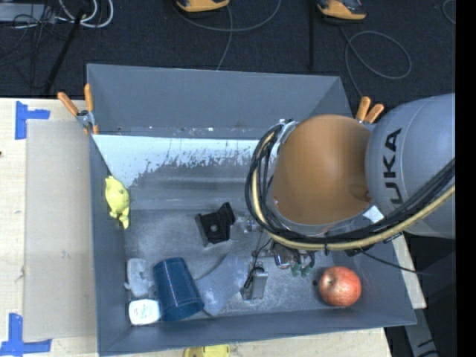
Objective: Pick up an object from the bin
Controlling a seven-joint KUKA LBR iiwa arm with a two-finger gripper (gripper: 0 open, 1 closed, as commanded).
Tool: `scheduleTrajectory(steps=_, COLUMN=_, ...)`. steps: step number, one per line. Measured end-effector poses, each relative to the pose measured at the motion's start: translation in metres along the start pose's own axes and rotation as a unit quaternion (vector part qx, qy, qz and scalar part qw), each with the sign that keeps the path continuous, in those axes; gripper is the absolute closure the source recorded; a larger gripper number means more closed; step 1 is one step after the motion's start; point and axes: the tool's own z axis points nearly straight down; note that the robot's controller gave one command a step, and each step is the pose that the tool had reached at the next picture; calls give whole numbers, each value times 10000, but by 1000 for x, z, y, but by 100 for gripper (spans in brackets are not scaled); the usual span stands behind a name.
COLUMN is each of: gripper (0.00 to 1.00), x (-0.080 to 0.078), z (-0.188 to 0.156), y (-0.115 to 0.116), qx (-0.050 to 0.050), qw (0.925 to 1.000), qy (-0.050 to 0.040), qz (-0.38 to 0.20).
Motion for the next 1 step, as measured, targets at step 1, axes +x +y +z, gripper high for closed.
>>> scheduleTrajectory(steps=1, gripper=0, x=-3, z=25, y=5, qx=-2, qw=9974, qy=-47, qz=-721)
